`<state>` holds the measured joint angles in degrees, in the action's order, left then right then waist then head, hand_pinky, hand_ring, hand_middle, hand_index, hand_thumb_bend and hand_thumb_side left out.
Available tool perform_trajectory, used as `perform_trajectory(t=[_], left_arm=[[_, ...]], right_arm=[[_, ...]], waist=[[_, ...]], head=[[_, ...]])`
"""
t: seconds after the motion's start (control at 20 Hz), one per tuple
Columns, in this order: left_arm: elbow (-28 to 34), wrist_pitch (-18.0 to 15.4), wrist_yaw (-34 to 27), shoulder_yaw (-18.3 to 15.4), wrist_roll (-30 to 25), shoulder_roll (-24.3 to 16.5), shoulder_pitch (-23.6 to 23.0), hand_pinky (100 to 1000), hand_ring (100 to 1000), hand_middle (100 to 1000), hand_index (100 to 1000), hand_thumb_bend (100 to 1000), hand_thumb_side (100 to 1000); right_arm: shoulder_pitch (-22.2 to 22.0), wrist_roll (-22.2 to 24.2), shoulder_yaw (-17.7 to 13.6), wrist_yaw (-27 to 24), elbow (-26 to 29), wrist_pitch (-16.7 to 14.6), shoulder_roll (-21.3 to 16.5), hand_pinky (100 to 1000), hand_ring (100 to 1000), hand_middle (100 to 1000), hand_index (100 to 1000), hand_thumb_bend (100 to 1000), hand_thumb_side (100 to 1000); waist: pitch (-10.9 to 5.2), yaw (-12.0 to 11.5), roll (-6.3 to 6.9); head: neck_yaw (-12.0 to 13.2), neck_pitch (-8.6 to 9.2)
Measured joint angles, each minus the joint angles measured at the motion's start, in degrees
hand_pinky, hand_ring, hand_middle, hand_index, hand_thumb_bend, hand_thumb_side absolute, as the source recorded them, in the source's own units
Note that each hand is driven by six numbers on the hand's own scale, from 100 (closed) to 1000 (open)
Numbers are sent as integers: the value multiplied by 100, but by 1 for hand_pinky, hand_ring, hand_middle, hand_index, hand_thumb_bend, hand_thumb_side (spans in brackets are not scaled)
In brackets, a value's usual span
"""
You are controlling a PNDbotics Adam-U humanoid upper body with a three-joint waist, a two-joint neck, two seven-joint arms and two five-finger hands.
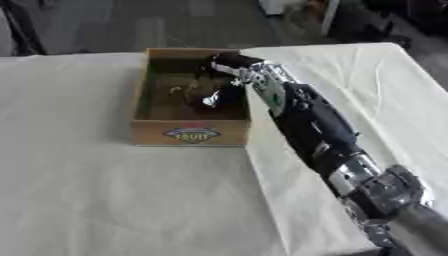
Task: Pick up objects on the table and place them in the box.
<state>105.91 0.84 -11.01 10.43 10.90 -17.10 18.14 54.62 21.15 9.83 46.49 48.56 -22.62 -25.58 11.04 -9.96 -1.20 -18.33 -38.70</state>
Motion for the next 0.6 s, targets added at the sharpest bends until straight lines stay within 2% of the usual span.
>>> perform_trajectory(t=[0.25, 0.6], left_arm=[[0, -1, 0, 0, 1, 0, -3, 540, 609, 515, 602, 283, 499], [-6, -22, 14, -13, 25, -2, -55, 540, 609, 515, 601, 284, 499]], right_arm=[[0, -26, 45, -207, 458, -33, -75, 702, 795, 832, 856, 228, 429], [-137, -190, 100, -1102, 1544, -45, -504, 666, 771, 805, 847, 181, 317]], waist=[[-16, 45, -1], [-50, 221, -33]], head=[[9, 0], [125, 0]])
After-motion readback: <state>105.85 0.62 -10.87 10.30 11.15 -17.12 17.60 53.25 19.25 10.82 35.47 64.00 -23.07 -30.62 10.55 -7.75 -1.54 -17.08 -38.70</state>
